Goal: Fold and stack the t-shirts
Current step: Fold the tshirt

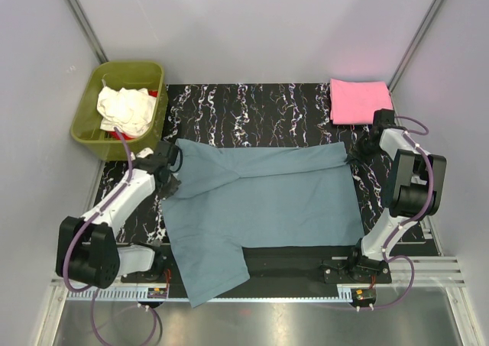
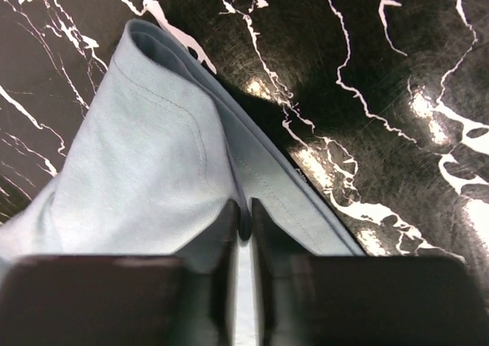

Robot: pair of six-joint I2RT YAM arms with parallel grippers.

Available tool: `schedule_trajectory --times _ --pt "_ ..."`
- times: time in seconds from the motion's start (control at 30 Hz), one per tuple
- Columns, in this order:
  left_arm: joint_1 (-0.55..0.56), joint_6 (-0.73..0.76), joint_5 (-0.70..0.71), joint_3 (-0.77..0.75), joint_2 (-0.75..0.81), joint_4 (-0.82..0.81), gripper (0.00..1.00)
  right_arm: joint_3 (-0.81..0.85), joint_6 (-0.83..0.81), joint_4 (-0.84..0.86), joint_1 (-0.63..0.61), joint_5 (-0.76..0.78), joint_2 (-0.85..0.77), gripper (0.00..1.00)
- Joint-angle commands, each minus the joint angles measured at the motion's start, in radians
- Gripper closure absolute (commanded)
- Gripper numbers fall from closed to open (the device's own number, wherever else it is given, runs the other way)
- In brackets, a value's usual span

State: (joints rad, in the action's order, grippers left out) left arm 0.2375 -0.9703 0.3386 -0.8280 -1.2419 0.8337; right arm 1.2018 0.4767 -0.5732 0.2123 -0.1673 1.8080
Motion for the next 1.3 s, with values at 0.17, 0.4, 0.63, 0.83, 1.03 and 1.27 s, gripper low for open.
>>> schedule_trajectory --times 0.17,0.4,0.63,0.83,1.03,1.27 --pt "0.026 0.002 -0.023 -0.005 0.028 -0.015 0.63 0.033 0.023 -0.033 0.006 0.049 -0.073 0.66" --pt "0.028 0.110 -0.113 -0.101 0.010 -0.215 0.50 0.053 0.030 -0.017 0.002 -0.006 -0.053 0.66" --pt "0.028 0.219 -0.184 -0.247 -0.215 -0.330 0.49 0.071 0.062 -0.016 0.001 0.015 -0.098 0.62" --pt "0.028 0.203 -0.254 -0.344 -0.450 -0.375 0.50 0.047 0.086 0.077 -0.051 -0.040 -0.052 0.63" --pt "0.028 0.229 -0.268 -0.526 -0.661 -0.274 0.50 0.047 0.102 0.157 -0.053 -0.081 0.082 0.68" --pt "0.011 0.107 -0.148 -0.530 -0.743 -0.166 0.50 0.004 0.132 0.168 -0.007 0.044 0.172 0.68"
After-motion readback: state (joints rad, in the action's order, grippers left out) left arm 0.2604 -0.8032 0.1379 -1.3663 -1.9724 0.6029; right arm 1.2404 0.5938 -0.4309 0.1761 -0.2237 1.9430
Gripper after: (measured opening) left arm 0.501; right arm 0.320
